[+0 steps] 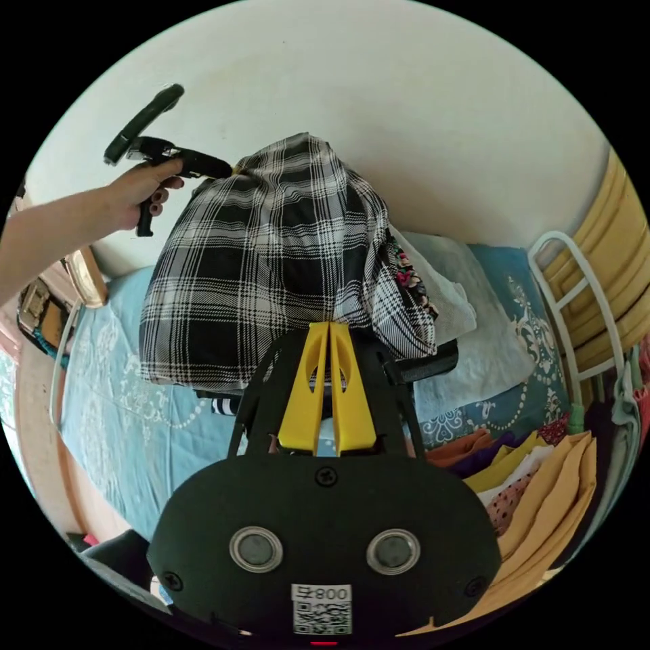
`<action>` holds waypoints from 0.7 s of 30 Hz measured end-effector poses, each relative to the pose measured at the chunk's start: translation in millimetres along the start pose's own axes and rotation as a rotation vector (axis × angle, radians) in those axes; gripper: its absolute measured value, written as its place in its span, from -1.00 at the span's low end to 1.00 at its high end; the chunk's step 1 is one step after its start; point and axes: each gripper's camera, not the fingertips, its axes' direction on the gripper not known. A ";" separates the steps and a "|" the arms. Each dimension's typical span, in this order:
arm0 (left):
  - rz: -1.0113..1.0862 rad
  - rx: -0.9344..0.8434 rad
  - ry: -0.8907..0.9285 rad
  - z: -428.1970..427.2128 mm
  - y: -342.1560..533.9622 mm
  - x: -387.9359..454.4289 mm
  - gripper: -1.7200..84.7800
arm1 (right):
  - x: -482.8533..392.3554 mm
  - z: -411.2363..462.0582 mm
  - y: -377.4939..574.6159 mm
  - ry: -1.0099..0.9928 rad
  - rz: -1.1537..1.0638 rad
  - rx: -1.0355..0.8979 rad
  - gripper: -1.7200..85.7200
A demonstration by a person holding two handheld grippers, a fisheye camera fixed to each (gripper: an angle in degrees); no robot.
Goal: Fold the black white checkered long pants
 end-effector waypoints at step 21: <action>-0.065 0.015 0.147 12.8 34.3 20.8 -0.96 | 94.7 39.9 -25.3 -0.216 0.201 -0.014 -0.96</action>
